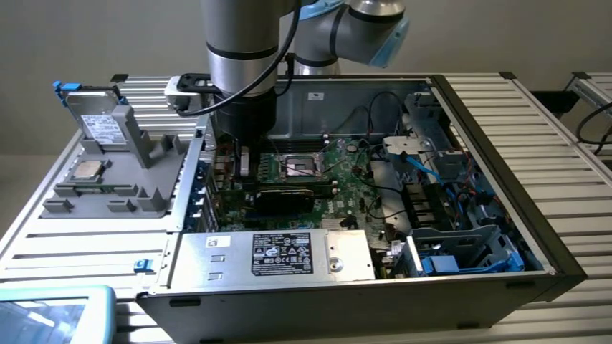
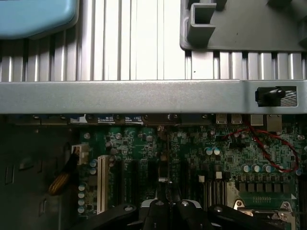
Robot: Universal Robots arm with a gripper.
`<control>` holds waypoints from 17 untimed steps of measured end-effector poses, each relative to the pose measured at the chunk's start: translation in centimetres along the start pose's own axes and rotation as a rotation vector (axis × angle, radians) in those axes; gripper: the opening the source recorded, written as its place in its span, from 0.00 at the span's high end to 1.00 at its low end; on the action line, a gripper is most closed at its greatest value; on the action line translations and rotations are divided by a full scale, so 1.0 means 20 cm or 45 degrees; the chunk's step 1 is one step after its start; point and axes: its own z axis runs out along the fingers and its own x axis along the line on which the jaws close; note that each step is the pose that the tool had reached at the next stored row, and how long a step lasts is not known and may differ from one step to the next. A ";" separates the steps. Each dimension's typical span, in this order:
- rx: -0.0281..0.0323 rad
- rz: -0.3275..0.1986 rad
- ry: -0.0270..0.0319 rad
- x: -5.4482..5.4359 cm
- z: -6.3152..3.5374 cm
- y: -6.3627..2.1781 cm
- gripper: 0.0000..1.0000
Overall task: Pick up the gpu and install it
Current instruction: 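Press down on the gpu until it lock into place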
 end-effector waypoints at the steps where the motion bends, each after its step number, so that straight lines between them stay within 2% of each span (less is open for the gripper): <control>1: 0.0000 0.000 0.0000 0.00 0.000 0.000 0.88; 11: -0.0001 0.000 0.0001 0.00 0.011 -0.001 0.88; 17: -0.0005 0.000 0.0006 0.00 0.036 -0.002 0.88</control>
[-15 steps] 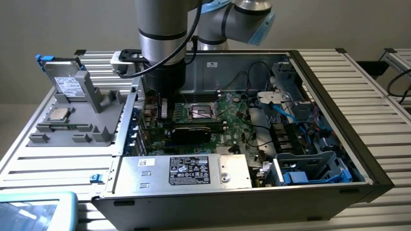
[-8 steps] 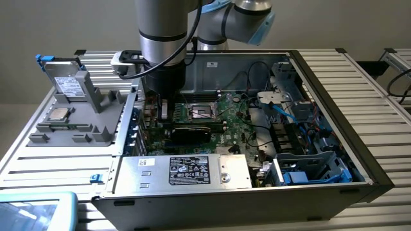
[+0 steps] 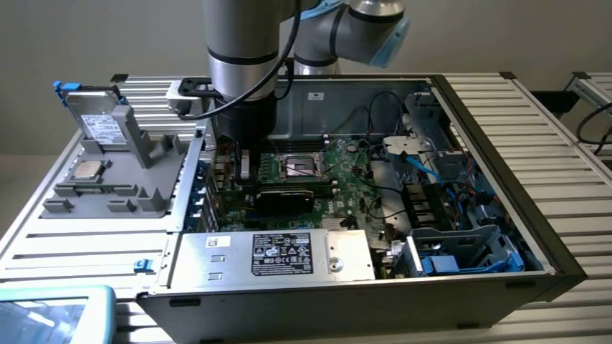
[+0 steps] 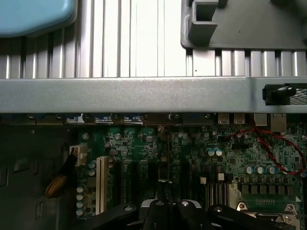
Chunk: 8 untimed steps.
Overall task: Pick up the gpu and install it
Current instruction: 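Press down on the gpu until it lock into place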
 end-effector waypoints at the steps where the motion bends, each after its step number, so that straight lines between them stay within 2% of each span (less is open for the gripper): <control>1: 0.0002 0.000 -0.0003 0.00 0.001 0.000 0.88; 8: 0.0005 0.000 -0.0008 0.00 0.004 -0.001 0.88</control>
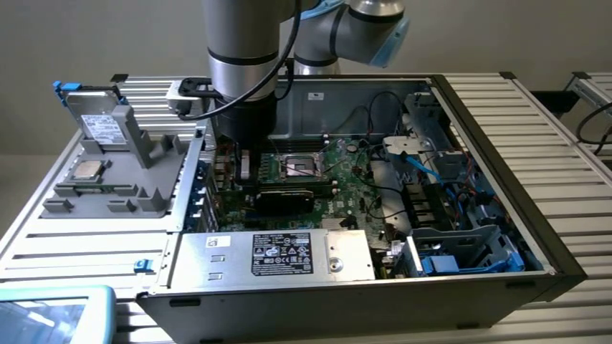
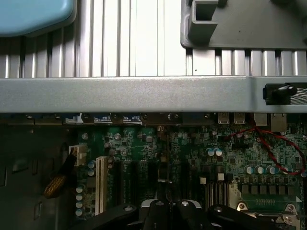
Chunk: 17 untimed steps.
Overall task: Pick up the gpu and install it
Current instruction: 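Press down on the gpu until it lock into place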
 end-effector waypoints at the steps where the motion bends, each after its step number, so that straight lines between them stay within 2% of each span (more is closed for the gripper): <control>1: 0.0011 0.000 -0.0017 0.00 0.006 -0.003 0.88; 6: 0.0001 0.000 -0.0020 0.00 0.007 -0.006 0.88; 7: 0.0027 0.000 -0.0047 0.00 -0.006 -0.007 0.88; 10: 0.0001 0.000 -0.0018 0.00 -0.078 -0.005 0.88; 17: 0.0000 0.000 -0.0016 0.00 -0.107 -0.156 0.88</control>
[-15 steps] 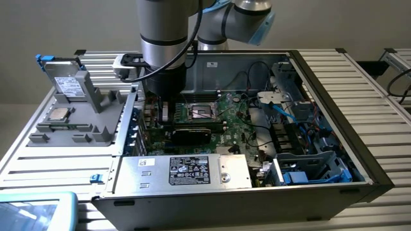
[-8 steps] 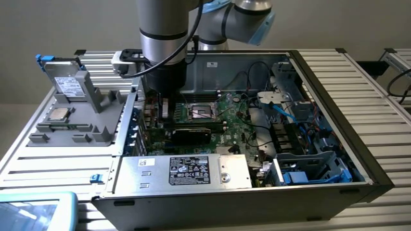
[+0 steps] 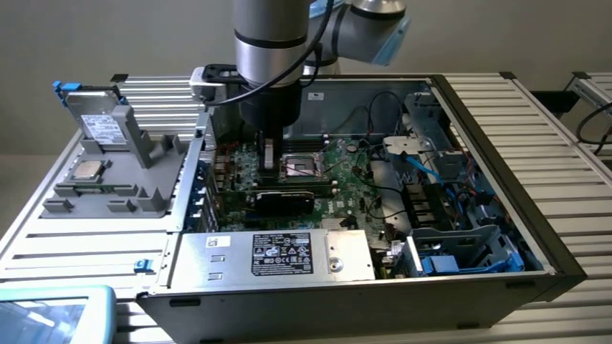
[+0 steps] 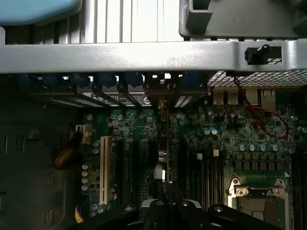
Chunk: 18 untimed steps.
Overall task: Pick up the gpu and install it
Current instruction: 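Press down on the gpu until it lock into place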
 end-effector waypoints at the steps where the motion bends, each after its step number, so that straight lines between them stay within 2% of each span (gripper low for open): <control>1: 0.0000 0.000 0.0000 0.00 -0.001 -0.023 0.88; 8: 0.0000 0.000 -0.0001 0.00 -0.011 -0.181 0.88; 13: 0.0000 0.000 -0.0004 0.00 -0.008 -0.194 0.88; 18: -0.0001 0.000 -0.0001 0.00 0.034 -0.223 0.88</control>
